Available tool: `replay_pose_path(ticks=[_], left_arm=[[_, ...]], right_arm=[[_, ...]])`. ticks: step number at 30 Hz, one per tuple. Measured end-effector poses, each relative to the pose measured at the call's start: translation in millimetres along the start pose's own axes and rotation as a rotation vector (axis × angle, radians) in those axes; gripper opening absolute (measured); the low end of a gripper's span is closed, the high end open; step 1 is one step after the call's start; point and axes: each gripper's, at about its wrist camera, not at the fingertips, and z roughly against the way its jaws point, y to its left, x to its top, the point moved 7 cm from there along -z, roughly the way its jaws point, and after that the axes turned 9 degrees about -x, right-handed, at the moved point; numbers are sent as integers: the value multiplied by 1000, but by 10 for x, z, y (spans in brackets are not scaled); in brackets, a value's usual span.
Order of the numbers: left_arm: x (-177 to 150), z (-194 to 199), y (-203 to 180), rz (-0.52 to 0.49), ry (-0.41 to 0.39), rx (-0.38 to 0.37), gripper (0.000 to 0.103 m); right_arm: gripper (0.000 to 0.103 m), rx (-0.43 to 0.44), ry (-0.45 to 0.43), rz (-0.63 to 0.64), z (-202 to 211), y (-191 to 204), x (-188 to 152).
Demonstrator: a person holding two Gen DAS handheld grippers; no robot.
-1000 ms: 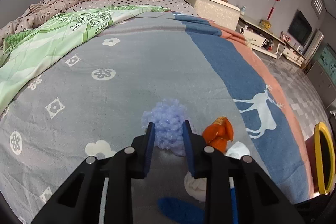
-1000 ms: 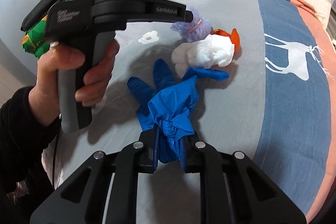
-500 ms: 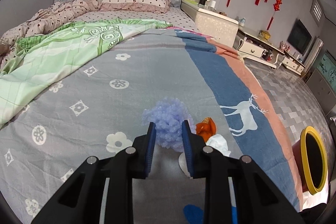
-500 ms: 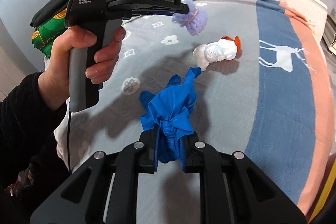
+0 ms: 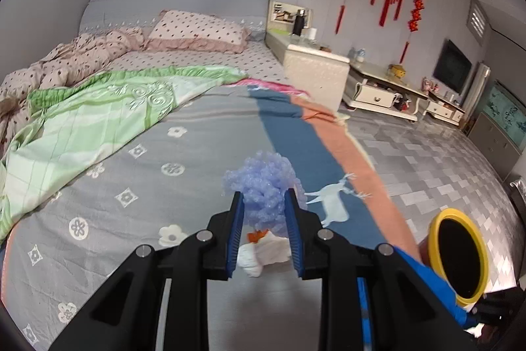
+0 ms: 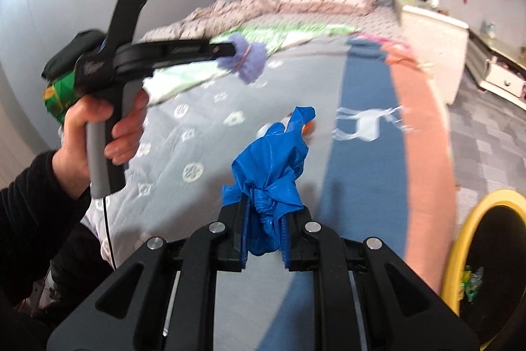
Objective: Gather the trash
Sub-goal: 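Carry the blue glove and lilac mesh ball in both tools over the yellow bin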
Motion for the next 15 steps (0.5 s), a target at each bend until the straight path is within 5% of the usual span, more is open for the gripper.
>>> replay_pose_path(ticks=[15], left_arm=[[362,316,-1635,-133,-76,-192,24]], right_arm=[[15,-230,-205,-186,1270,-1445,249]])
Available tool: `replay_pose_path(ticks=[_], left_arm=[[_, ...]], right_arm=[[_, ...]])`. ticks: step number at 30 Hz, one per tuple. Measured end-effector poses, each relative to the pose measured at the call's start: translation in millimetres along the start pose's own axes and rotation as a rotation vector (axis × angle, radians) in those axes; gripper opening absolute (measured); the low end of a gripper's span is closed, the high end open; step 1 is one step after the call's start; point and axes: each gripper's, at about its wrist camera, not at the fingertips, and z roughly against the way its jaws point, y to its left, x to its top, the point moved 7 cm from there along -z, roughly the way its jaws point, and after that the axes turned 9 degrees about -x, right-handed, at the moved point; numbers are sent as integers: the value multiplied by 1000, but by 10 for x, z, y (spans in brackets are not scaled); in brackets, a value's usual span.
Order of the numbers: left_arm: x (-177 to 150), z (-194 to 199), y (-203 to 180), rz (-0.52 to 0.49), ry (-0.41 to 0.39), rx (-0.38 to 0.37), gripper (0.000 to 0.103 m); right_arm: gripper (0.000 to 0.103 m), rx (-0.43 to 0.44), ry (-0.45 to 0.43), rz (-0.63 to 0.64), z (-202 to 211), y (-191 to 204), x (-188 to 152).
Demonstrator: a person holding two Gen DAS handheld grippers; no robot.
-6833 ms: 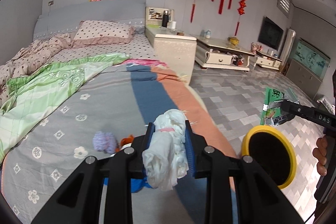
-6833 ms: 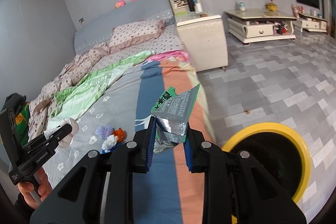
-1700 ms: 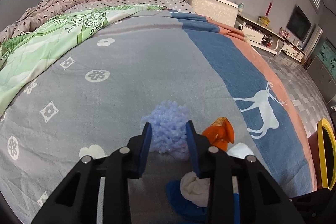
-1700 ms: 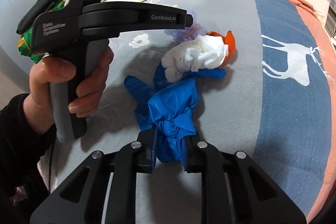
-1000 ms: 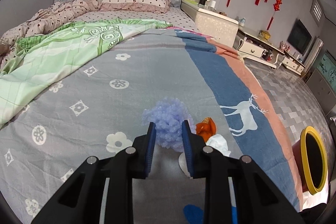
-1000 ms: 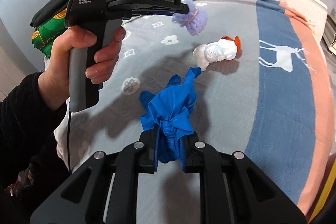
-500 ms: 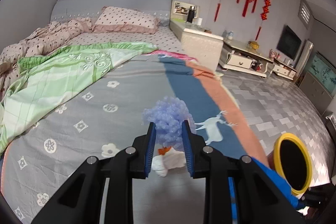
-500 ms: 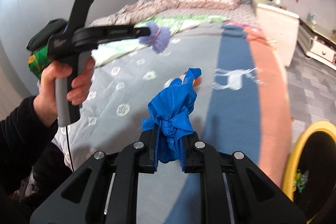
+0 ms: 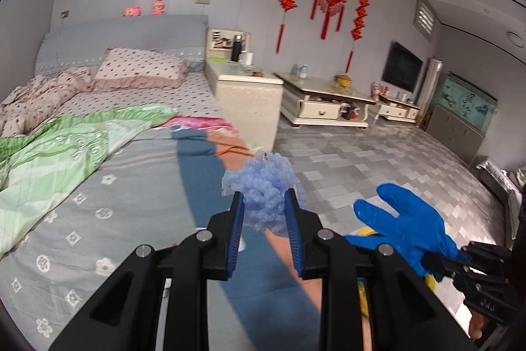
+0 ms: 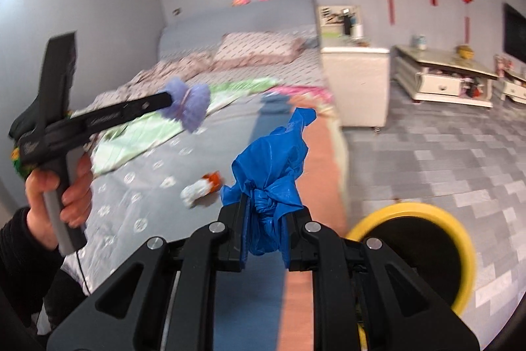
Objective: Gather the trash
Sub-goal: 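Carry the blue glove and lilac mesh ball in both tools over the yellow bin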
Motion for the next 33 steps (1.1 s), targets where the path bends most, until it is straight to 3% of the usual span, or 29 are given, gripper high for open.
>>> replay_pose_path(ticks=[8,16,33], left_arm=[[57,-282,-855,-67,16,-110,24],[-227,-725,-1440,-103,88,-178,24],[-1039,-1688,-1809,-143,267,-215,26]], right_arm=[[15,-127,-43,-98,311,-887,90],[15,-215,-2,-188,333,-1633,-144],[15,-293,140,-317,-286,-2367,-735]])
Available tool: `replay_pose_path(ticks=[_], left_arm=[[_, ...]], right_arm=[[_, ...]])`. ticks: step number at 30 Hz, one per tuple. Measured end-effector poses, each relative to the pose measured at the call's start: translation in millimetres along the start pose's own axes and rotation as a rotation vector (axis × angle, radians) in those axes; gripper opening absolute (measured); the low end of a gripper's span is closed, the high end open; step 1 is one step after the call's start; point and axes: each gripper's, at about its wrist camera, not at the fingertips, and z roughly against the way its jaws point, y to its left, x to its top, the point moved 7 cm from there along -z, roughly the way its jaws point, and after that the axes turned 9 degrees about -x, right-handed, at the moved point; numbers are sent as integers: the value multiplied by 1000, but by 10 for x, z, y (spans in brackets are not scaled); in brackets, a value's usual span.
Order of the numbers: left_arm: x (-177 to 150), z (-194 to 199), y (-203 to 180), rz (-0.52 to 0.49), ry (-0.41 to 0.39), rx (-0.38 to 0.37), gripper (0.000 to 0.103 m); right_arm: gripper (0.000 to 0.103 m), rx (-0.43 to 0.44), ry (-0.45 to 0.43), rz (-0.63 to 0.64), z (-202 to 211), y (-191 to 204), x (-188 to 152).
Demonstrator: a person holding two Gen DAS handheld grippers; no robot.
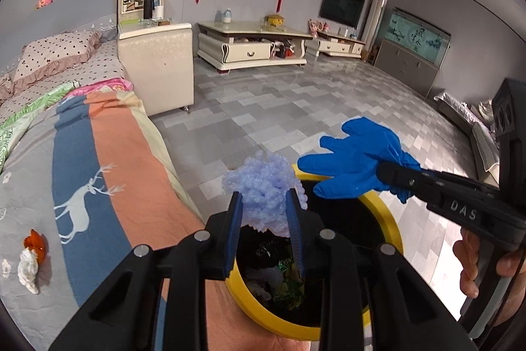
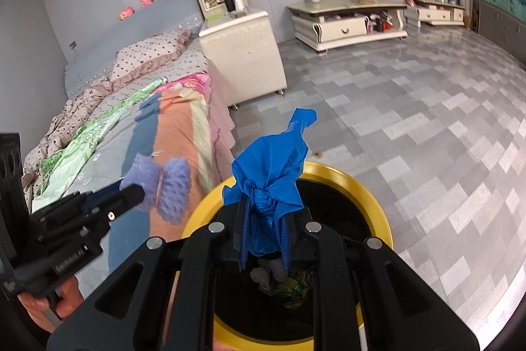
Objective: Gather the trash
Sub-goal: 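Carry the blue glove and lilac mesh ball in both tools over the yellow bin, then open both tools to drop the glove and mesh ball into the bin, then move both tools back to the bed toward the orange peel and tissue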
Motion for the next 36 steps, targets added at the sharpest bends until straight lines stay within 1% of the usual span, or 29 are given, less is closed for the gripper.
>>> replay_pose_path(ticks=[5,9,12,13,15,17,19,20,21,23,24,29,32,36], left_arm=[[-147,-237,-20,-8,43,-12,29],[-211,-326,-47,-20,62,-19,32],[-225,-358,-41,-16,68,-25,35],[-228,-361,-41,-15,70,-27,36],[-218,-365,-6,-14,70,-20,41],[-228,-338,-3,-9,68,-17,44],[-234,-311,27,-1,66,-9,49],[-239,-300,48,5,65,-6,55],[-244,-282,55,8,63,-5,59],[-257,-243,102,17,58,-2,64],[-265,-224,124,19,56,4,68],[-294,-74,330,34,39,42,76],[-320,26,501,45,29,75,76],[-349,168,820,73,22,127,76]], right_arm=[[16,-18,27,-19,-203,-138,-64],[17,-28,40,-31,-295,-198,-96],[21,-39,45,-39,-314,-209,-105],[23,-42,45,-42,-321,-216,-107],[27,-43,44,-46,-304,-227,-102],[35,-47,47,-47,-290,-221,-109],[41,-54,46,-52,-261,-220,-106],[44,-61,42,-54,-248,-226,-103],[46,-68,37,-56,-235,-230,-101],[50,-73,35,-62,-209,-240,-96],[51,-75,35,-65,-196,-234,-95],[58,-72,31,-68,-137,-169,-75],[61,-54,30,-62,-94,-46,-49],[63,-28,36,-35,-82,219,0]])
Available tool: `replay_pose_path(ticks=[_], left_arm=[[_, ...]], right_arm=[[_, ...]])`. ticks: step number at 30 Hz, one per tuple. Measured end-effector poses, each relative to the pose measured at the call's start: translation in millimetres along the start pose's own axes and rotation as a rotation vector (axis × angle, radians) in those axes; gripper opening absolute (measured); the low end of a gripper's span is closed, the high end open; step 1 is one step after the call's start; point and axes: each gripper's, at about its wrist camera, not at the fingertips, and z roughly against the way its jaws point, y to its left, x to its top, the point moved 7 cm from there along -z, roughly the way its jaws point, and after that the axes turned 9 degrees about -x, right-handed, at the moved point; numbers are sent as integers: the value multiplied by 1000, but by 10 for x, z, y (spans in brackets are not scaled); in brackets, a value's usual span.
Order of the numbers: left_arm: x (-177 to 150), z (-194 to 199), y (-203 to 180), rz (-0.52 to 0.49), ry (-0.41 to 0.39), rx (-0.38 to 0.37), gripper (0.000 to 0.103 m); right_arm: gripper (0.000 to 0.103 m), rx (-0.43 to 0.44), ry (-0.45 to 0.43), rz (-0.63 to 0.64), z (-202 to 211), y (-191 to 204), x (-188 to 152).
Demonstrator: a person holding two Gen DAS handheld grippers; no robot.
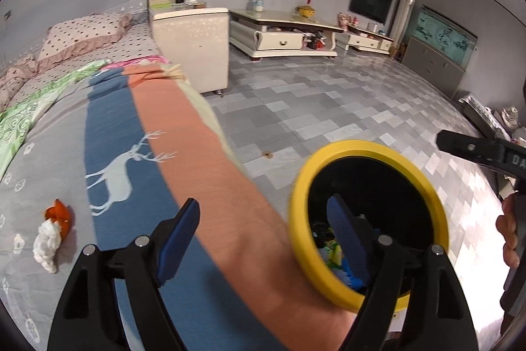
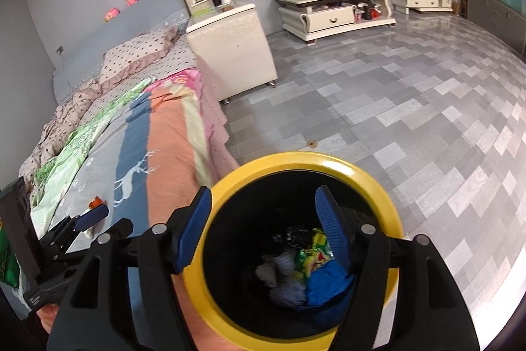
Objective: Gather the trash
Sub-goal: 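Move both tools back to the bed toward the orange peel and tissue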
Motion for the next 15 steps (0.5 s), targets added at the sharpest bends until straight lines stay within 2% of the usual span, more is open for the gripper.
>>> replay_pose_path(ticks=[5,15], left_arm=[[-31,142,469,30,-10,77,76],[-170,450,1425,102,-20,209,76]], right_arm=[[68,33,1,54,19,422,41],[70,147,49,164,-151,1499,73]])
